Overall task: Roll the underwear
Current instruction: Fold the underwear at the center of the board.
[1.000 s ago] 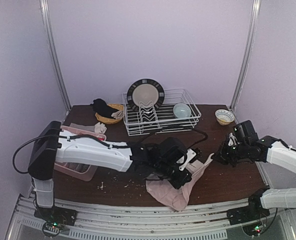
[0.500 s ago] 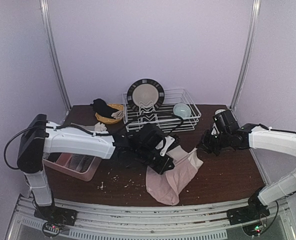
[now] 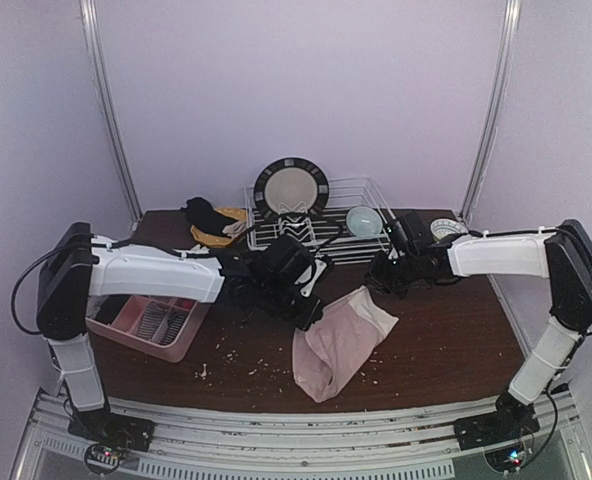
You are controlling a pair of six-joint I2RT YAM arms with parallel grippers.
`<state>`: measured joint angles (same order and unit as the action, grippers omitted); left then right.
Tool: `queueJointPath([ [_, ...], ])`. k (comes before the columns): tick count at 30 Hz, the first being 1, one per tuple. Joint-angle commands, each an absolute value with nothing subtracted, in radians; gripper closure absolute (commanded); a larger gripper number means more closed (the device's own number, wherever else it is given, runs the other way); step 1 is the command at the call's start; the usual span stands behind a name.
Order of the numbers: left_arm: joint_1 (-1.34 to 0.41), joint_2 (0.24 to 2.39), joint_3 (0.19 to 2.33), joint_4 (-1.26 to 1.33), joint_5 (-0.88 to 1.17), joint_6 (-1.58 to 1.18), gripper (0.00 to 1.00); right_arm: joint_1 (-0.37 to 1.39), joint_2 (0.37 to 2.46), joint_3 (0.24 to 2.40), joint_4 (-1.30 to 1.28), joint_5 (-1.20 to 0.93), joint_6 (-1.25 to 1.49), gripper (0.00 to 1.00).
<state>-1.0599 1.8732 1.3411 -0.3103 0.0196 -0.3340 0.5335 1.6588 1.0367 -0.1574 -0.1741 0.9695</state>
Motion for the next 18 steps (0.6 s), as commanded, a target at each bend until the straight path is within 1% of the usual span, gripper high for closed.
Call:
queueJointPath([
  [1,-1.033,1.912,1.324,-0.358,0.006,-0.313,1.0,0.525,1.736,1.087,-0.127,-0.091,0.97,1.0],
  [8,-1.001,1.992,1.378,-0.367,0.018,-0.296,1.0,0.532,1.822,1.142,-0.127,-0.098,0.967,1.0],
  [14,-0.988,2.028,1.386,-0.373,0.0,-0.297,1.0,0.537,1.846,1.166,-0.132,-0.114,0.934,1.0],
  [15,-0.987,2.027,1.385,-0.374,-0.003,-0.298,1.0,0.537,1.849,1.175,-0.141,-0.125,0.92,0.94],
  [16,-0.986,2.028,1.387,-0.377,-0.003,-0.296,0.99,0.537,1.852,1.186,-0.154,-0.141,0.904,0.85],
  [18,-0.986,2.025,1.394,-0.39,0.004,-0.294,0.76,0.54,1.843,1.202,-0.174,-0.167,0.876,0.69],
])
